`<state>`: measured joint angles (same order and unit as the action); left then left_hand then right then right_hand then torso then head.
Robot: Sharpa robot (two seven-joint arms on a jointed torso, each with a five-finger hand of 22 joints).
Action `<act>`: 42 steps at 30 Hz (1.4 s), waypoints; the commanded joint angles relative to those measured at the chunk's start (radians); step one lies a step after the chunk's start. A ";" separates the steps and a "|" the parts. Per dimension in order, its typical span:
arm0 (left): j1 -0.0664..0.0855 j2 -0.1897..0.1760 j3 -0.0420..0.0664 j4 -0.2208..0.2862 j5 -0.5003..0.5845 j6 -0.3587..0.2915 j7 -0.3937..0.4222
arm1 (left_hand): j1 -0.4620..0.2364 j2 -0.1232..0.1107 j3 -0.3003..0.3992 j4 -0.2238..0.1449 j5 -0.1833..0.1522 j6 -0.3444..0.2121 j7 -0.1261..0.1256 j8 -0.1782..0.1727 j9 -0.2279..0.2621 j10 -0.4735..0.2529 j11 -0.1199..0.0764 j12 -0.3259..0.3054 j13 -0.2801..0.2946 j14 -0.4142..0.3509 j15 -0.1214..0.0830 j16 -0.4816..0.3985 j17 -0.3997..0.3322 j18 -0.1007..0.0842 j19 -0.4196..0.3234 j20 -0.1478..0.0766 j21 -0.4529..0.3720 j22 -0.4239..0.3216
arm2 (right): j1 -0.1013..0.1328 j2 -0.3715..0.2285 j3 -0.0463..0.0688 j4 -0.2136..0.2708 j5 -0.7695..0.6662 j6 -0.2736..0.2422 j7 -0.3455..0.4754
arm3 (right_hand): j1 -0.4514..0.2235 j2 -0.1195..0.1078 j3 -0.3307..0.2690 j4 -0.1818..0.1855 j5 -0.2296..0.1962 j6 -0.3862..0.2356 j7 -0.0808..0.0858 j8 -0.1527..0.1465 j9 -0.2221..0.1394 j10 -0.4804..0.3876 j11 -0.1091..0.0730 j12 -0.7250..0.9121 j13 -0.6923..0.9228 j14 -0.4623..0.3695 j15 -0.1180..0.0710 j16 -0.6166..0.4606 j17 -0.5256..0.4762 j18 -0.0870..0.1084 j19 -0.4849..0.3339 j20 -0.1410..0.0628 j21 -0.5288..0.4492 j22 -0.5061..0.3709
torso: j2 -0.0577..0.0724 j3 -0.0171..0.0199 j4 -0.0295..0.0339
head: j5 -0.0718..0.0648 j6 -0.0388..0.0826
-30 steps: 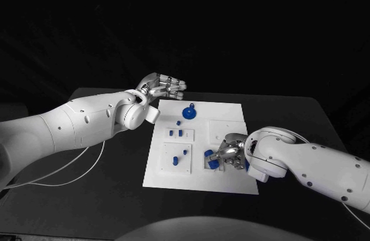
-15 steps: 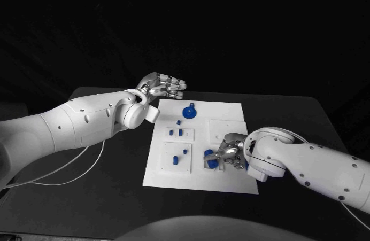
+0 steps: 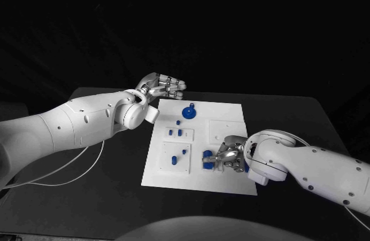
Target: Assemble the parts on the task board
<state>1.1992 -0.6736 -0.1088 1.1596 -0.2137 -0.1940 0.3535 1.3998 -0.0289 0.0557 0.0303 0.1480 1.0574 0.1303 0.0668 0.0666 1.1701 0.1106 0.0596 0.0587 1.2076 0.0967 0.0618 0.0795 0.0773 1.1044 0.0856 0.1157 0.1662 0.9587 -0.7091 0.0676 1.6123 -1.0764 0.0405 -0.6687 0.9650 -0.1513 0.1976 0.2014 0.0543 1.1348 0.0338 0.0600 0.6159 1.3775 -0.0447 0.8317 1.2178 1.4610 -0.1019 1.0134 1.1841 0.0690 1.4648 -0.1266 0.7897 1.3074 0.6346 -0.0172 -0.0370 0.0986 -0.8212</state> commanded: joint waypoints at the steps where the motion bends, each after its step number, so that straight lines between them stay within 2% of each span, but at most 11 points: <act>1: 0.000 0.000 0.001 0.002 -0.001 0.015 0.005 | -0.005 0.007 -0.004 0.000 -0.004 -0.004 0.002 -0.003 0.000 -0.007 0.003 0.000 0.001 0.000 0.005 0.001 0.001 -0.001 0.006 0.000 -0.001 -0.001 | -0.002 -0.008 0.000 0.015 0.021 -0.011 0.017 | 0.004 0.002 -0.006 0.000 -0.006 0.005 -0.001 0.005 0.001 0.004 -0.004 -0.003 0.001 0.006 -0.004 -0.006 0.001 -0.003 0.060 -0.004 -0.003 0.074 | -0.001 0.0004 -0.0006 | 0.001 0.000; 7: 0.000 -0.001 0.000 0.002 -0.002 0.014 0.004 | -0.005 0.007 -0.004 0.000 -0.004 -0.004 0.002 -0.003 0.000 -0.007 0.003 0.000 0.001 0.000 0.005 0.001 0.001 -0.001 0.006 0.000 -0.001 -0.001 | -0.002 -0.034 0.001 0.038 0.023 -0.013 0.021 | 0.020 0.003 -0.005 -0.012 -0.005 0.013 -0.004 0.006 0.006 0.006 -0.006 -0.001 0.003 0.007 -0.005 -0.004 0.003 -0.003 0.060 -0.004 0.002 0.075 | -0.001 -0.0002 -0.0010 | 0.000 -0.001; 9: 0.000 -0.001 0.000 0.002 -0.002 0.014 0.004 | -0.005 0.007 -0.004 0.000 -0.004 -0.004 0.002 -0.003 0.000 -0.007 0.003 0.000 0.001 0.000 0.005 0.001 0.001 -0.001 0.006 0.000 -0.001 -0.001 | -0.002 -0.045 0.003 0.046 0.023 -0.008 0.025 | 0.041 0.002 -0.007 -0.034 -0.005 0.023 -0.006 0.007 0.015 0.008 -0.007 0.002 0.005 0.007 -0.006 -0.004 0.004 -0.003 0.060 -0.004 0.002 0.075 | -0.001 -0.0001 -0.0009 | 0.000 0.001; 17: 0.000 -0.002 0.000 0.002 -0.002 0.014 0.004 | -0.005 0.007 -0.004 0.000 -0.004 -0.004 0.002 -0.003 0.000 -0.007 0.003 0.000 0.001 0.000 0.005 0.001 0.001 -0.001 0.006 0.000 -0.001 -0.001 | -0.002 -0.067 0.008 0.063 0.029 0.026 0.047 | 0.080 -0.003 -0.012 -0.076 0.004 0.039 -0.013 0.006 0.097 0.006 -0.010 0.014 0.012 0.007 -0.006 -0.004 0.002 -0.004 0.060 -0.004 0.005 0.075 | 0.000 0.0003 -0.0003 | 0.001 0.001; 24: 0.000 -0.002 0.000 0.002 -0.003 0.014 0.003 | -0.005 0.007 -0.004 0.000 -0.004 -0.004 0.002 -0.003 0.000 -0.007 0.003 0.000 0.001 0.000 0.005 0.001 0.001 -0.001 0.006 0.000 -0.001 -0.001 | -0.002 -0.066 0.008 0.061 0.028 0.029 0.043 | 0.094 0.020 -0.027 -0.124 0.206 0.042 -0.020 0.006 0.140 0.005 -0.013 0.022 0.017 0.007 -0.009 -0.002 0.002 -0.004 0.060 -0.005 0.007 0.075 | -0.001 -0.0009 0.0006 | 0.000 0.000; 25: 0.000 -0.002 0.000 0.002 -0.003 0.014 0.003 | -0.005 0.007 -0.004 0.000 -0.004 -0.004 0.002 -0.003 0.000 -0.007 0.003 0.000 0.001 0.000 0.005 0.001 0.001 -0.001 0.006 0.000 -0.001 -0.001 | -0.002 -0.064 0.009 0.058 0.024 0.023 0.039 | 0.089 0.044 -0.026 -0.151 0.230 0.043 -0.023 0.005 0.159 0.006 -0.016 0.023 0.018 0.007 -0.011 -0.001 0.001 -0.006 0.060 -0.007 0.006 0.075 | 0.000 -0.0009 0.0003 | 0.000 -0.001; 28: 0.000 -0.002 0.000 0.002 -0.003 0.015 0.003 | -0.003 0.008 -0.005 0.001 -0.005 -0.004 0.002 -0.003 0.000 -0.007 0.003 0.001 0.001 -0.001 0.005 0.001 0.001 -0.001 0.005 0.001 0.001 -0.009 | -0.002 -0.061 0.009 0.054 0.018 0.013 0.034 | 0.076 0.061 -0.002 -0.180 0.237 0.045 -0.028 0.005 0.180 0.007 -0.019 0.025 0.018 0.007 -0.013 -0.001 0.000 -0.007 0.060 -0.009 0.008 0.075 | 0.000 -0.0010 0.0002 | -0.001 -0.001; 30: 0.000 -0.002 0.000 0.002 -0.003 0.015 0.003 | -0.003 0.008 -0.005 0.001 -0.005 -0.004 0.002 -0.003 0.000 -0.007 0.003 0.001 0.001 -0.001 0.005 0.001 0.001 -0.001 0.005 0.001 0.001 -0.009 | -0.002 -0.058 0.009 0.049 0.013 0.007 0.030 | 0.043 0.086 0.016 -0.203 0.236 0.047 -0.029 0.005 0.199 0.007 -0.022 0.027 0.019 0.006 -0.014 -0.001 -0.001 -0.008 0.060 -0.011 0.009 0.074 | 0.000 -0.0010 0.0004 | -0.001 -0.001; 31: 0.000 -0.002 0.000 0.001 -0.003 0.015 0.002 | -0.003 0.008 -0.005 0.001 -0.005 -0.004 0.002 -0.003 0.000 -0.007 0.003 0.001 0.001 -0.001 0.005 0.001 0.001 -0.001 0.005 0.001 0.001 -0.009 | -0.002 -0.056 0.009 0.047 0.011 0.005 0.029 | 0.038 0.089 0.046 -0.211 0.210 0.045 -0.032 0.004 0.202 0.007 -0.021 0.027 0.019 0.007 -0.015 0.000 -0.001 -0.008 0.060 -0.011 0.008 0.074 | -0.001 -0.0011 0.0006 | -0.001 -0.002; 34: 0.000 -0.001 -0.001 0.001 -0.003 0.016 0.001 | -0.004 0.008 -0.005 0.002 -0.005 -0.004 0.002 -0.003 0.000 -0.007 0.003 0.001 0.001 -0.002 0.005 0.001 0.001 -0.002 0.005 0.001 0.001 -0.010 | -0.002 -0.046 0.009 0.038 -0.001 -0.004 0.025 | 0.012 0.088 0.092 -0.225 0.205 0.047 -0.034 0.005 0.216 0.008 -0.023 0.027 0.018 0.006 -0.015 0.001 -0.003 -0.009 0.060 -0.012 0.009 0.073 | 0.000 -0.0012 0.0013 | -0.001 -0.002; 42: 0.000 -0.001 -0.001 0.001 -0.004 0.016 0.000 | -0.003 0.008 -0.005 0.002 -0.006 -0.004 0.002 -0.003 0.000 -0.007 0.003 0.001 0.001 -0.004 0.006 0.001 0.001 -0.002 0.004 0.001 0.001 -0.012 | -0.002 -0.033 0.009 0.023 -0.006 0.003 0.021 | -0.009 0.098 0.113 -0.247 0.205 0.045 -0.034 0.005 0.230 0.008 -0.023 0.029 0.019 0.006 -0.015 0.001 -0.006 -0.009 0.060 -0.012 0.009 0.071 | -0.001 -0.0022 0.0016 | -0.003 -0.004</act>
<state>1.1992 -0.6761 -0.1105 1.1590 -0.2144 -0.1925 0.3488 1.3998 -0.0289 0.0559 0.0301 0.1480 1.0574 0.1303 0.0667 0.0666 1.1664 0.1143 0.0596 0.0587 1.2071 0.0971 0.0618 0.0794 0.0773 1.1044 0.0857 0.1157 0.1556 0.9580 -0.7437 0.0761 1.6372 -1.0681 0.0358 -0.6437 0.9665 -0.0521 0.3073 -0.0451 0.2634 1.1790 0.0031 0.0637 0.8449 1.3867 -0.0611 0.8550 1.2356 1.4662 -0.1113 1.0135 1.1794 0.0688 1.4650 -0.1341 0.7934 1.3074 0.6340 -0.0187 -0.0353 0.0970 -0.8255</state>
